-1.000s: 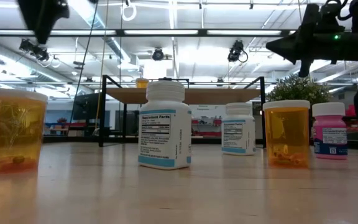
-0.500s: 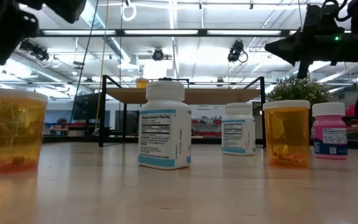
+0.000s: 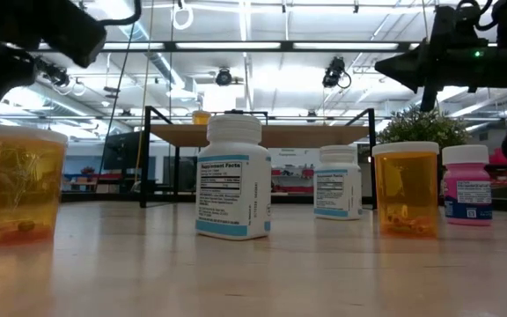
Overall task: Pick and place medicine bottles onto shelf by color
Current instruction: Put the left white pill bottle on the shelf
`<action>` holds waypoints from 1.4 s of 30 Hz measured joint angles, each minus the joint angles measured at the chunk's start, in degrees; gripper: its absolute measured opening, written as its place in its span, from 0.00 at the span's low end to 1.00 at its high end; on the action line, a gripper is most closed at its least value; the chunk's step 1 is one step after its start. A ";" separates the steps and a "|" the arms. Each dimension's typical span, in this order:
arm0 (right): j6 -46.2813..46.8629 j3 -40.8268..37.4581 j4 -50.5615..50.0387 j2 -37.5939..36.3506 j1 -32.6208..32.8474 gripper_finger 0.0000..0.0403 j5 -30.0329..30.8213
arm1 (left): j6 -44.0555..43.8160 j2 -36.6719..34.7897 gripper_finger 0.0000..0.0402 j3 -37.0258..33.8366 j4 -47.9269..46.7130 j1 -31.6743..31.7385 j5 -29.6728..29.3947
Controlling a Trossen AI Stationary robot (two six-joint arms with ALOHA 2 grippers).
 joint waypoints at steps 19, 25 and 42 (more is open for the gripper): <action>0.01 0.00 -0.46 -0.04 -0.02 0.02 -2.49 | 2.68 2.38 0.75 -0.62 3.51 -0.63 0.20; 0.16 0.00 -0.39 0.17 0.00 0.02 -3.13 | 2.73 2.45 0.56 -0.62 3.15 -0.61 -0.74; 2.16 0.00 -0.44 0.28 -0.01 0.02 -7.61 | 17.28 2.47 0.50 18.09 -10.53 13.13 -3.11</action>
